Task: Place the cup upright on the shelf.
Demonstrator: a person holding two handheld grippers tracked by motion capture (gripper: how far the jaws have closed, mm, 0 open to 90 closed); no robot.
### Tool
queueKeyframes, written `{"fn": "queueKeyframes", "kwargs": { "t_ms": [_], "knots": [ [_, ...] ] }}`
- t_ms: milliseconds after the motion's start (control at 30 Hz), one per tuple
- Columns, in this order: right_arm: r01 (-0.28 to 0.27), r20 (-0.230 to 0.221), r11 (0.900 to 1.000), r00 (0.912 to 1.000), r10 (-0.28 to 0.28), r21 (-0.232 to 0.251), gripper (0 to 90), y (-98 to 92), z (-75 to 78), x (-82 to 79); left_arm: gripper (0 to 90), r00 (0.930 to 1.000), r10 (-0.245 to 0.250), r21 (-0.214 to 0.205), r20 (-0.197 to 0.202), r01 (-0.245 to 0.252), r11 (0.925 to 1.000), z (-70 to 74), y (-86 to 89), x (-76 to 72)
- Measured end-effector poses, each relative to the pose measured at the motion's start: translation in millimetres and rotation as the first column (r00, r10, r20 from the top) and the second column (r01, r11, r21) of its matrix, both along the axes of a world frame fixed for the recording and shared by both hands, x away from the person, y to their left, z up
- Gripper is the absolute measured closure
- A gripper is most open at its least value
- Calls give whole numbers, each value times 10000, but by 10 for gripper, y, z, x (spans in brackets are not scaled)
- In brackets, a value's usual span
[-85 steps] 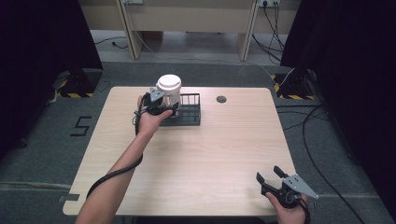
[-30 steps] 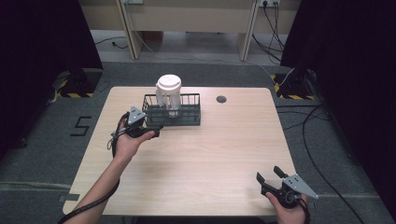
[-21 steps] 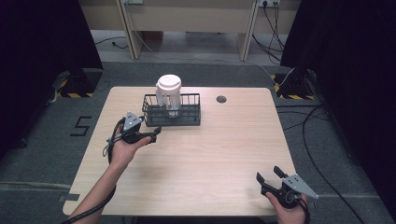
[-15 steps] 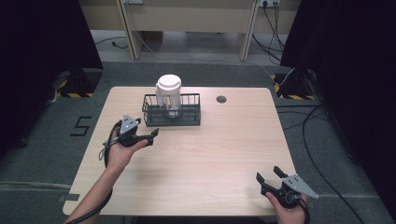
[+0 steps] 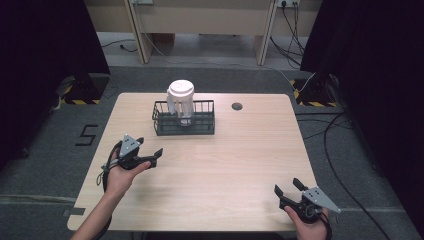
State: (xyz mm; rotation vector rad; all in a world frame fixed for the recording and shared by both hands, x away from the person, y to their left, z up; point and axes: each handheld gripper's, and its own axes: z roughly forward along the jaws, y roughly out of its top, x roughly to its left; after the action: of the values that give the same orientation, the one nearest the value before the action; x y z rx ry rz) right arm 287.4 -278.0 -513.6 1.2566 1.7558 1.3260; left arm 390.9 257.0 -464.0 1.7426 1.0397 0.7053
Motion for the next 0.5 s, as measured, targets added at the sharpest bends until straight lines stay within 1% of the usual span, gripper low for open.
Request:
{"fn": "queueKeyframes", "kwargs": {
  "t_ms": [200, 500],
  "knots": [
    [4, 8, 10000, 10000, -4, -20, 236, -3, 0, -2, 150, 9999, 85, 23, -82, -85, 10000, -71, 63, -96],
    [11, 19, 10000, 10000, -11, -36, 236, -4, 0, -2, 150, 9991, 228, -22, -348, -229, 9997, -204, 155, -242]
  ]
}}
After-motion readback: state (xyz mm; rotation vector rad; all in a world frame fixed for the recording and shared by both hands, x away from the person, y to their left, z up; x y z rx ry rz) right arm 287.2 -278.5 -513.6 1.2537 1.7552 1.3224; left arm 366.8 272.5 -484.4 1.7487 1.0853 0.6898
